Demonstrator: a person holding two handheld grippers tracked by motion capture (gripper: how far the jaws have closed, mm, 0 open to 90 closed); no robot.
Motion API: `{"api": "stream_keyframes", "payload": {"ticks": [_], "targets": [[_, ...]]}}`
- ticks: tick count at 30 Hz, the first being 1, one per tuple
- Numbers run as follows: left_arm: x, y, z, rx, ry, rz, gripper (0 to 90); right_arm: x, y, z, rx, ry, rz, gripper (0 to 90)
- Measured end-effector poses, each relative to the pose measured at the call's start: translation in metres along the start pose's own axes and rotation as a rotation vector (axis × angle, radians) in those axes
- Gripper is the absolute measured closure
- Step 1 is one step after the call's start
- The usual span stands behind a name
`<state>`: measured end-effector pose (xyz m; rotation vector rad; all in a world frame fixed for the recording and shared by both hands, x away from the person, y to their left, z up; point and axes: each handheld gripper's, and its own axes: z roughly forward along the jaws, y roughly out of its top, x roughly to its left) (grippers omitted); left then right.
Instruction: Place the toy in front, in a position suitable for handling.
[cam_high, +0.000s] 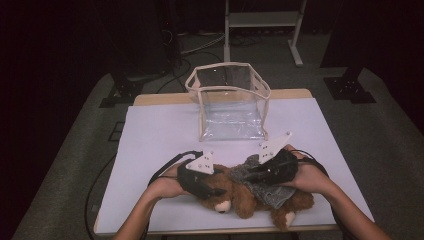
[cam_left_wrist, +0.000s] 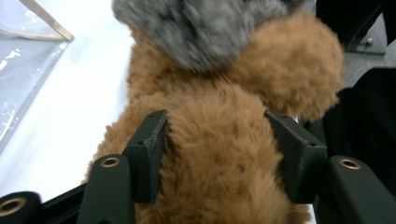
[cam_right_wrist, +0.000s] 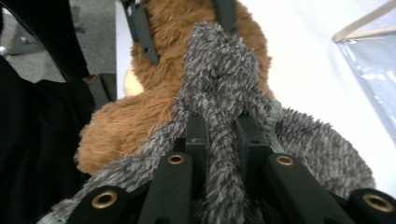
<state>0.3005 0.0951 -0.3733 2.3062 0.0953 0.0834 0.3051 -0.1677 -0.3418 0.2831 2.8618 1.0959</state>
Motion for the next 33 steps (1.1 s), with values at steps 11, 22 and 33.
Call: {"api": "stream_keyframes", "payload": {"ticks": [11, 22, 33], "targets": [[0.006, 0.0, -0.005, -0.026, 0.014, -0.032, 33.5, -0.022, -0.034, -0.015, -0.043, -0.029, 0.112, 77.2], [0.009, 0.001, 0.018, 0.045, -0.003, -0.075, 8.6, -0.009, -0.041, -0.011, -0.064, -0.002, 0.112, 77.5], [0.025, 0.02, 0.014, 0.084, 0.087, 0.014, 51.5, -0.028, -0.043, -0.019, -0.104, -0.033, 0.166, 77.2]]}}
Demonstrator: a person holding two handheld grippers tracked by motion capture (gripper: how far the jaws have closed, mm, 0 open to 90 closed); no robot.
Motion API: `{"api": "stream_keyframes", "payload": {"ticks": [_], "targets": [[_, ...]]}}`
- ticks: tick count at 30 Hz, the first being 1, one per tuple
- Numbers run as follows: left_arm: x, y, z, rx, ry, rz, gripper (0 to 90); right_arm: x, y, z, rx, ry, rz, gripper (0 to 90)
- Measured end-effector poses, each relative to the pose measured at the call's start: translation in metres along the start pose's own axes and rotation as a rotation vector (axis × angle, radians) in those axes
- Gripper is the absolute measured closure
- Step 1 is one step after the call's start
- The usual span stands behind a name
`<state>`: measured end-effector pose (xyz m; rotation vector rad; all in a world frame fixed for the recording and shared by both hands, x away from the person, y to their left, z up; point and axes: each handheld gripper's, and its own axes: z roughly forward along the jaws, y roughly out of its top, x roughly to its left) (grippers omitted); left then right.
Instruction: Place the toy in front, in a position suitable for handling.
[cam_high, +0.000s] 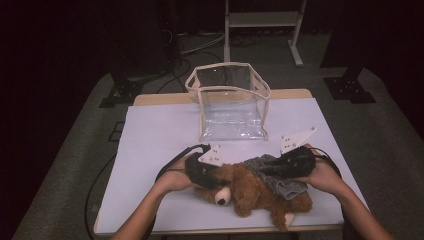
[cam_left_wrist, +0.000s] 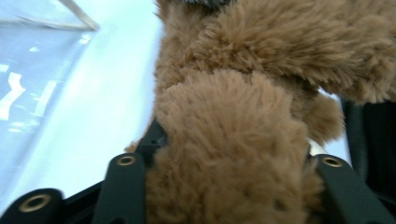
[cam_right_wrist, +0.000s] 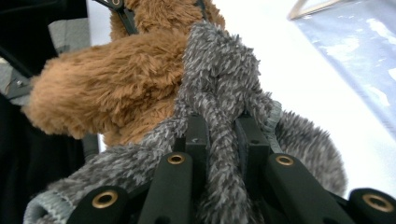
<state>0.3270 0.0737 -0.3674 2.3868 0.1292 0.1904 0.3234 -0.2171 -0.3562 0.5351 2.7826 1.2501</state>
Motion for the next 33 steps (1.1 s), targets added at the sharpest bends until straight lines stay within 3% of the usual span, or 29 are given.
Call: {"api": "stream_keyframes", "payload": {"ticks": [3, 8, 11, 14, 16, 18, 21, 24, 28, 31, 33], "targets": [[0.008, 0.01, -0.003, 0.001, 0.043, 0.023, 52.4, -0.011, 0.007, 0.0, -0.005, 0.001, 0.018, 77.2], [0.018, 0.019, -0.02, -0.013, 0.123, 0.078, 52.3, -0.025, 0.028, -0.004, 0.0, -0.028, -0.002, 77.1], [0.028, 0.018, -0.023, -0.015, 0.148, 0.074, 52.0, -0.034, 0.043, -0.006, -0.017, -0.02, -0.007, 77.1], [0.032, 0.008, -0.019, -0.03, 0.13, 0.04, 49.6, -0.041, 0.051, 0.005, 0.003, -0.009, -0.008, 77.1], [0.032, -0.001, -0.018, -0.032, 0.111, 0.017, 46.6, -0.042, 0.049, 0.019, 0.047, -0.01, -0.022, 77.1], [0.031, -0.009, -0.017, -0.032, 0.081, -0.021, 40.0, -0.039, 0.043, 0.029, 0.051, 0.019, -0.006, 77.2], [0.028, -0.013, -0.022, -0.006, 0.046, -0.038, 30.3, -0.029, 0.037, 0.035, 0.028, 0.041, -0.012, 77.2], [0.024, -0.011, -0.032, -0.004, 0.037, -0.048, 25.3, -0.012, 0.036, 0.036, 0.033, 0.022, -0.053, 77.2], [0.02, -0.014, -0.038, -0.012, 0.023, -0.051, 23.4, 0.006, 0.032, 0.034, 0.037, 0.012, -0.099, 77.2], [0.02, -0.018, -0.043, -0.051, 0.009, -0.08, 24.2, 0.014, 0.029, 0.034, 0.04, 0.018, -0.108, 77.2], [0.018, -0.022, -0.04, -0.037, -0.02, -0.079, 31.2, 0.017, 0.028, 0.034, 0.038, 0.025, -0.113, 77.2]]}}
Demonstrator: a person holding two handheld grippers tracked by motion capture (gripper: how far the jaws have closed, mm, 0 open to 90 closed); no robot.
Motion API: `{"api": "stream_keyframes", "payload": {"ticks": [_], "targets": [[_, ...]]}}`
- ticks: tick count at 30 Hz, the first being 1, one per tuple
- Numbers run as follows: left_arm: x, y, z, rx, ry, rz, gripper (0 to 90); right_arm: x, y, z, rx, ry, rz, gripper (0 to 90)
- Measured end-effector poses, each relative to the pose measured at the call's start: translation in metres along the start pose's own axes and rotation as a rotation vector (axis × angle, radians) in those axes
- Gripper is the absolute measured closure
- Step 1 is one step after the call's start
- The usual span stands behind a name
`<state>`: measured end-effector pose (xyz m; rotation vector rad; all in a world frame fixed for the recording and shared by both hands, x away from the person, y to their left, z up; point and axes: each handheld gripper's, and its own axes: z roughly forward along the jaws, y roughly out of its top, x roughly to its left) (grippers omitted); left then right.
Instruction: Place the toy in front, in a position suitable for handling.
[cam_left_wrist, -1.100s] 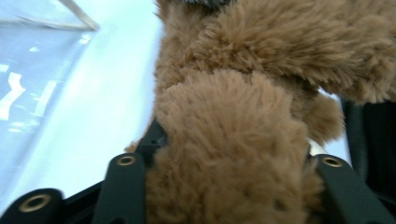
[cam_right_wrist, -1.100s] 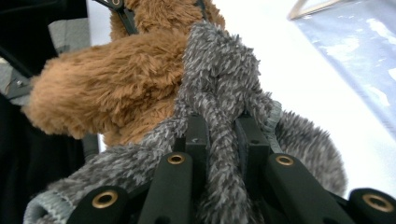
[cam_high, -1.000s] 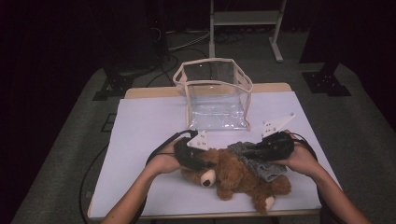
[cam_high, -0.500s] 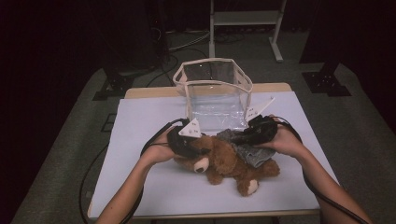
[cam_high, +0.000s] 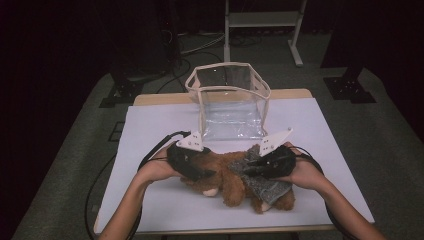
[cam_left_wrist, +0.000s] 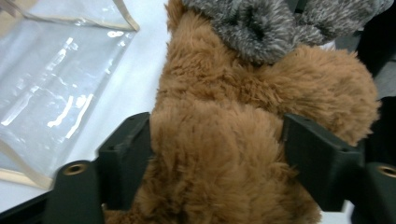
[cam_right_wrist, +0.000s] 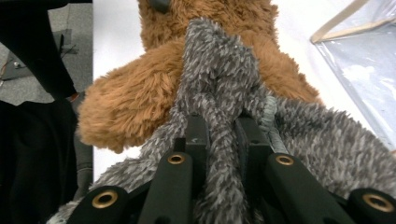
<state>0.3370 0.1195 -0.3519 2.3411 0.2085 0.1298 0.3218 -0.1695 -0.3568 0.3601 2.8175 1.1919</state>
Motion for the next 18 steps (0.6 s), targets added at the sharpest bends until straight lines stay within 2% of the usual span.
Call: {"api": "stream_keyframes", "payload": {"ticks": [2, 4, 6, 9, 12, 14, 18], "targets": [[-0.003, -0.006, 0.005, 0.012, -0.022, 0.0, 33.9, 0.003, 0.001, 0.0, 0.001, 0.021, -0.007, 77.1], [-0.007, -0.011, 0.009, 0.003, -0.02, 0.003, 34.5, 0.005, 0.004, -0.003, -0.005, 0.03, -0.024, 76.9], [-0.012, -0.013, 0.011, -0.011, -0.012, 0.02, 35.8, 0.002, 0.01, -0.01, -0.015, 0.015, -0.029, 76.6], [-0.02, -0.016, 0.009, 0.003, -0.017, 0.054, 35.6, -0.008, 0.019, -0.016, -0.027, -0.015, -0.018, 76.5], [-0.023, -0.017, 0.007, 0.008, -0.016, 0.058, 35.0, -0.014, 0.02, -0.011, -0.025, -0.011, 0.004, 76.5], [-0.023, -0.017, 0.006, 0.004, -0.02, 0.056, 33.9, -0.012, 0.016, -0.006, -0.023, -0.005, 0.002, 76.5], [-0.019, -0.009, 0.0, -0.034, -0.007, 0.053, 29.0, 0.001, 0.005, -0.004, -0.018, 0.007, -0.01, 76.6]]}}
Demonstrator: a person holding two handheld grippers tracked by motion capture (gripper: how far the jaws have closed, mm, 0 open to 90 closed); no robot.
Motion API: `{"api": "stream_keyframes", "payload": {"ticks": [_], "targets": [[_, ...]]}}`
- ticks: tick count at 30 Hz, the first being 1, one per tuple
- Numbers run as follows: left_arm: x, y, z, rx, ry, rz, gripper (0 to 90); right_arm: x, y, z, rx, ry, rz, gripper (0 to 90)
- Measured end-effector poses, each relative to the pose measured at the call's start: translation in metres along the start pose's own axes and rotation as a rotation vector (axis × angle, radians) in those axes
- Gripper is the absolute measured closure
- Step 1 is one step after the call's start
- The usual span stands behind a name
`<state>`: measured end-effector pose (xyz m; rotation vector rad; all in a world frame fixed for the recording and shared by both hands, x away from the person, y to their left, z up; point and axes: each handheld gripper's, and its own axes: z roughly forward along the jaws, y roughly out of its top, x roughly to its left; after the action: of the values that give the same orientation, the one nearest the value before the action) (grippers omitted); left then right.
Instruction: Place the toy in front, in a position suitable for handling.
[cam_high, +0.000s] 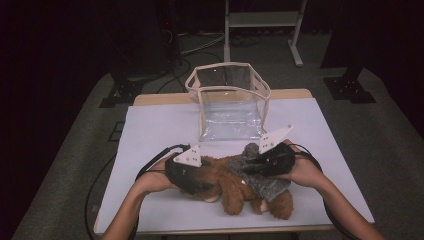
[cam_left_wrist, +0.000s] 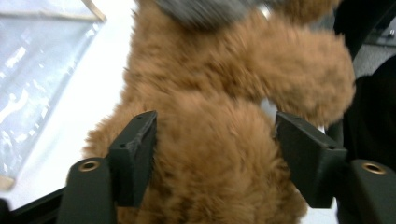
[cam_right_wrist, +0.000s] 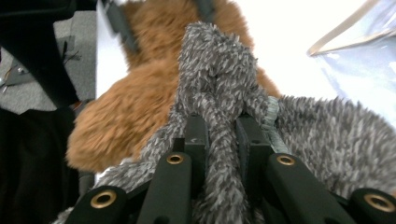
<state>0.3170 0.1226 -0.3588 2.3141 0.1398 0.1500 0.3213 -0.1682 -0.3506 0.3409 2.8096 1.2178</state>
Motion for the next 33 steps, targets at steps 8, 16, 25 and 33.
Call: {"api": "stream_keyframes", "payload": {"ticks": [8, 16, 25, 33], "targets": [[0.0, 0.0, 0.015, 0.052, -0.014, -0.003, 32.8, 0.012, 0.001, -0.006, 0.002, -0.006, -0.029, 76.2], [-0.004, -0.004, 0.014, 0.057, -0.022, 0.014, 35.5, 0.013, 0.026, 0.013, 0.015, 0.005, -0.072, 75.9], [-0.006, -0.002, 0.015, 0.051, -0.016, 0.019, 35.4, 0.017, -0.033, -0.029, 0.001, -0.042, 0.009, 75.8], [-0.007, 0.0, 0.015, 0.063, -0.024, 0.031, 35.4, 0.014, -0.047, -0.045, -0.001, -0.077, 0.05, 75.8]]}}
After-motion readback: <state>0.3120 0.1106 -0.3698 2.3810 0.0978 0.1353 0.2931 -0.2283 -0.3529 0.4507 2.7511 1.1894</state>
